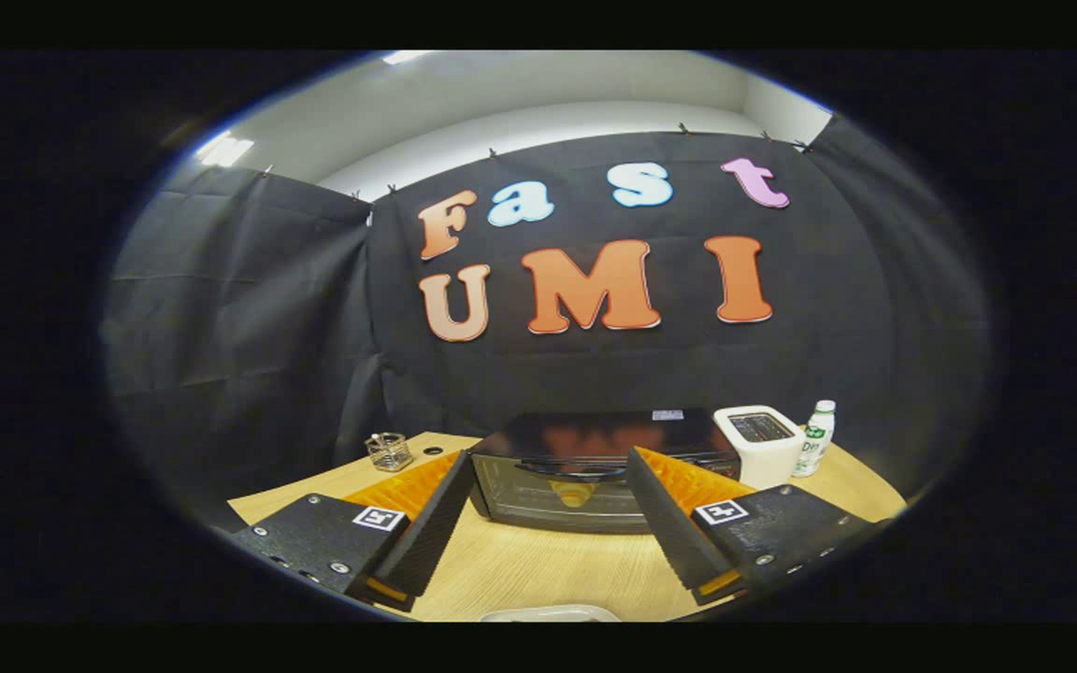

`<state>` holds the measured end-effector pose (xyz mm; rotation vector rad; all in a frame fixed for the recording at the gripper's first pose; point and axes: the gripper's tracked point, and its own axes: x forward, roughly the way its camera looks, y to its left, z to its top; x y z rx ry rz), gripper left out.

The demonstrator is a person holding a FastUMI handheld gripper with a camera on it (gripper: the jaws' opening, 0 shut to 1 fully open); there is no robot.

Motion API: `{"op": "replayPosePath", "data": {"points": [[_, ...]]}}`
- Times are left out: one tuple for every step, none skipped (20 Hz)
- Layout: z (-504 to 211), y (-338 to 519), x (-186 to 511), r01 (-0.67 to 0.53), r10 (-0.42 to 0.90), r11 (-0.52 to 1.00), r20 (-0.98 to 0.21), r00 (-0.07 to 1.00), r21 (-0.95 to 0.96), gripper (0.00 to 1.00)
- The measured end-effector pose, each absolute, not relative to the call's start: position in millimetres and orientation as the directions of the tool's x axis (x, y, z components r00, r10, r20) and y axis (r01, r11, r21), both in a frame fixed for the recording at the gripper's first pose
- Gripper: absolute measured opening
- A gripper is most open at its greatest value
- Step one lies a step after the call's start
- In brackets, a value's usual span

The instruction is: Open the toaster oven, put the food inside, and close the toaster oven door.

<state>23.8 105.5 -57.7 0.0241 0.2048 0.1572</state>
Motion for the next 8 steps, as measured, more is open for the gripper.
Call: {"op": "replayPosePath", "data": {"points": [[-51.6, 101.9, 17.7, -0.154, 0.154, 0.988, -0.183, 0.971, 0.017, 0.97], [-45.3, 99.1, 12.4, -0.148, 0.144, 0.989, -0.166, 0.976, -0.011, 0.97], [-40.5, 93.7, 6.8, -0.142, 0.135, 0.989, -0.153, 0.979, -0.034, 0.97], [-37.0, 90.7, 1.1, -0.137, 0.128, 0.989, -0.144, 0.981, -0.05, 0.97], [-35.1, 87.5, -4.6, -0.129, 0.12, 0.99, -0.14, 0.983, -0.059, 0.97], [-32.1, 86.1, -9.2, -0.129, 0.12, 0.99, -0.13, 0.984, -0.061, 0.97], [-30.0, 84.0, -13.1, -0.124, 0.115, 0.99, -0.128, 0.985, -0.06, 0.98], [-29.3, 79.7, -18.5, -0.12, 0.112, 0.991, -0.127, 0.986, -0.057, 0.98]]}}
